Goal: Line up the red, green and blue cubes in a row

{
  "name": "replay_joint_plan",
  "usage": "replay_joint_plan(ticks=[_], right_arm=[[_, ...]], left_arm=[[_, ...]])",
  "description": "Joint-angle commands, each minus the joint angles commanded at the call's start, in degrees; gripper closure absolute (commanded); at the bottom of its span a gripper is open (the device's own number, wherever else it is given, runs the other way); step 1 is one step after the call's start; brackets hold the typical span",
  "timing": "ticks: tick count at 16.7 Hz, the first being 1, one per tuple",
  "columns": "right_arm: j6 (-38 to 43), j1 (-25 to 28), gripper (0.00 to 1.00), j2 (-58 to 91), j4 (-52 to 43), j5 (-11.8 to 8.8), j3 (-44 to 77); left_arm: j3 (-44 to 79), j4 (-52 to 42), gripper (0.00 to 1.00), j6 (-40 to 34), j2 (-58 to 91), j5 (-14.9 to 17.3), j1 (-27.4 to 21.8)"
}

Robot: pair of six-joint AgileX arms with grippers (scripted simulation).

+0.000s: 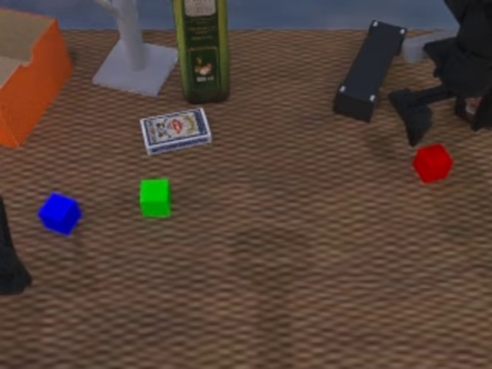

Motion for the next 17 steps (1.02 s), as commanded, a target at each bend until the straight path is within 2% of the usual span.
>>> replay_joint_plan(ticks=[5,12,17], right_arm=[[-0.07,-0.21,0.0,0.1,1.06,0.01,-1.04],[0.1,0.05,0.0,3.87,15.76,0.04,-11.52],[0.14,0.09,0.0,4.51,17.41,0.05,-12.9]], left_arm=[[0.0,0.0,0.0,0.0,0.0,0.0,0.0],[0.0,0.0,0.0,0.0,0.0,0.0,0.0],[0.0,0.0,0.0,0.0,0.0,0.0,0.0]])
